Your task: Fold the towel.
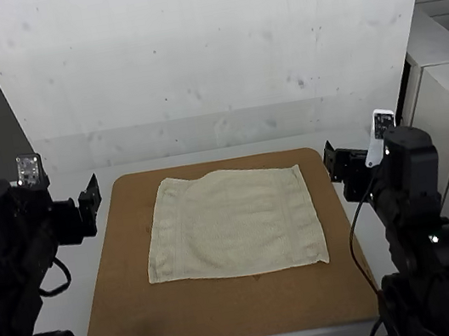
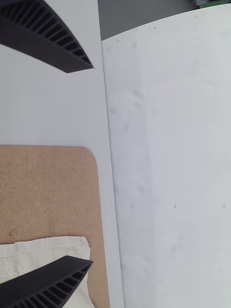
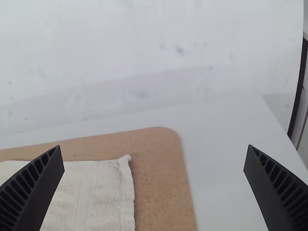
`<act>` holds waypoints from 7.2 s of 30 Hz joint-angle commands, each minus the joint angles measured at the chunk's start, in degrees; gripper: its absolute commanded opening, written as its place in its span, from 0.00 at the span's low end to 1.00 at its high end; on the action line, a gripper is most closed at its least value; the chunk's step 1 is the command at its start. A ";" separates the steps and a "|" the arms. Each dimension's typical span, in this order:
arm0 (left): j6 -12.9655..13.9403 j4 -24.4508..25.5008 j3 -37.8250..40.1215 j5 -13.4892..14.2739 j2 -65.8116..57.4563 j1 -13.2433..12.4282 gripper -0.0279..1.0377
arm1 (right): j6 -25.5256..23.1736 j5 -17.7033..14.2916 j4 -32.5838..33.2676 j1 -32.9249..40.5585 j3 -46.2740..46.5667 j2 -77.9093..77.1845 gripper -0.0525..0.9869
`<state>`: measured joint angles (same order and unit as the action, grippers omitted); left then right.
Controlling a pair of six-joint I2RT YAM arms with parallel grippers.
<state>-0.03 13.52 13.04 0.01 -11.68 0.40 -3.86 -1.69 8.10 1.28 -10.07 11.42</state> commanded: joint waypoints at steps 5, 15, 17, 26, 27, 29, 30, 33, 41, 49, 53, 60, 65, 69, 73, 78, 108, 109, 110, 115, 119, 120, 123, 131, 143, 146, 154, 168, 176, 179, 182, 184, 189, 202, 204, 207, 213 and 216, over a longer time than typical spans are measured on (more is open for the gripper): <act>-2.25 -0.16 12.89 -0.45 -24.09 1.44 0.95 | -0.62 1.25 -1.95 0.48 -10.15 19.69 0.98; -2.34 -1.74 22.73 -0.27 -48.96 1.44 0.95 | -0.45 8.46 -5.55 -0.31 -22.45 48.61 0.97; -2.52 -1.83 23.52 -0.36 -50.54 1.53 0.95 | -0.45 10.22 -5.81 -1.19 -25.71 54.76 0.97; -3.57 -2.27 25.46 0.78 -52.92 3.99 0.95 | 0.87 10.57 -8.80 -1.45 -35.99 76.38 0.97; -3.66 -2.53 25.46 0.87 -53.36 4.17 0.95 | 0.96 10.57 -9.06 -1.37 -36.87 78.32 0.97; -3.66 -2.71 25.46 1.13 -53.62 4.43 0.95 | 1.05 10.57 -9.86 -1.10 -38.45 81.83 0.97; -3.66 -2.71 25.46 1.31 -53.71 4.61 0.95 | 1.31 10.57 -10.03 -0.66 -38.98 83.15 0.97; -4.19 -2.97 25.28 1.57 -54.06 5.04 0.95 | 1.75 9.87 -10.30 0.22 -40.38 86.93 0.97; -4.54 -3.76 24.76 1.83 -54.15 5.13 0.95 | 1.57 4.24 -11.88 4.79 -42.67 95.28 0.97; -4.45 -5.70 23.17 2.27 -54.06 5.40 0.95 | -0.01 -0.59 -12.05 7.42 -46.36 101.26 0.97; -4.45 -6.58 22.29 2.27 -53.88 5.40 0.95 | -0.80 -1.38 -11.53 8.30 -47.59 102.31 0.97; -4.27 -7.63 21.33 2.27 -53.62 5.31 0.95 | -2.12 -3.32 -9.68 11.73 -48.91 103.28 0.96; -4.19 -7.89 20.98 2.10 -53.62 5.40 0.94 | -2.73 -5.16 -8.10 13.31 -50.14 104.60 0.92; -4.19 -8.25 20.54 2.01 -54.32 5.57 0.94 | -2.82 -7.45 -6.08 13.93 -50.84 105.91 0.66; -4.19 -8.33 20.71 2.19 -56.43 6.36 0.94 | -3.00 -8.77 -5.99 13.66 -50.76 106.70 0.19; -4.36 -8.33 23.79 2.98 -62.41 9.26 0.94 | -3.70 -9.03 -5.20 12.87 -50.84 107.06 0.07; -5.24 -2.80 57.27 3.68 -107.32 16.29 0.86 | -3.35 -9.29 -6.34 12.52 -50.32 110.13 0.07; -5.24 -0.86 58.68 3.24 -108.90 16.29 0.86 | -3.26 -9.29 -6.43 12.52 -50.23 110.22 0.07; -5.50 1.60 60.09 2.71 -110.13 16.29 0.82 | -3.35 -9.47 -6.43 12.52 -50.14 110.13 0.07; -9.11 7.22 63.78 1.13 -114.62 15.77 0.11 | -3.26 -10.26 -6.69 12.34 -49.79 110.04 0.07; -9.20 8.28 63.69 -0.98 -114.18 15.59 0.04 | -3.26 -10.26 -6.96 12.08 -49.79 110.04 0.07; -9.55 8.45 63.60 -1.42 -113.83 15.59 0.04 | -3.26 -10.26 -7.04 11.99 -49.79 109.96 0.07; -9.99 8.81 63.43 -1.51 -111.89 15.68 0.04 | -3.26 -10.43 -8.19 11.90 -49.70 108.99 0.07; -10.78 10.04 63.43 -1.51 -103.63 15.06 0.04 | -3.61 -10.35 -10.73 11.47 -50.84 102.49 0.07; -13.24 10.74 61.41 -1.51 -93.00 15.42 0.04 | -4.14 -10.00 -22.25 11.90 -46.71 93.35 0.07; -13.33 10.12 60.18 -1.33 -90.45 16.12 0.04 | -4.40 -10.00 -24.80 12.17 -44.95 91.06 0.07; -13.06 8.19 60.79 -0.19 -85.96 17.61 0.04 | -4.84 -9.64 -30.07 12.43 -41.35 85.96 0.07; -12.54 7.40 59.56 2.19 -85.70 17.70 0.04 | -4.93 -8.59 -33.23 11.64 -37.92 83.24 0.07; -12.62 7.22 52.79 2.27 -83.42 18.84 0.04 | -2.38 -4.55 -28.40 10.24 -35.37 81.48 0.07; -12.54 7.22 49.98 2.36 -82.45 19.46 0.04 | -1.50 -3.49 -26.12 9.97 -34.76 80.60 0.07; -12.27 7.22 46.99 3.59 -80.25 20.69 0.04 | 0.25 -3.05 -22.78 10.06 -34.32 79.55 0.07; -12.01 7.22 45.50 3.77 -79.02 20.95 0.04 | 1.57 -2.70 -21.28 10.15 -33.70 78.76 0.07; -11.83 7.31 42.51 3.77 -74.80 21.04 0.04 | 3.86 -1.56 -18.38 10.15 -31.68 76.65 0.07; -9.02 8.10 34.77 3.68 -68.83 23.50 0.04 | 8.60 3.28 -10.03 9.09 -30.36 70.67 0.07; -8.76 8.72 34.16 3.77 -67.86 23.85 0.04 | 9.04 3.63 -8.89 8.92 -30.45 69.97 0.07; -8.67 10.04 33.63 3.59 -66.10 24.91 0.04 | 9.22 4.15 -7.92 8.39 -30.36 69.09 0.07; -8.67 12.67 32.31 3.33 -62.15 26.84 0.04 | 9.75 5.56 -5.81 6.98 -29.13 66.71 0.07; -8.76 13.90 31.70 3.33 -60.74 27.46 0.04 | 10.63 5.91 -4.41 6.81 -28.61 65.31 0.07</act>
<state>-9.43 26.74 45.25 3.01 -74.46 27.22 5.43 3.40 3.11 9.19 -38.96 79.35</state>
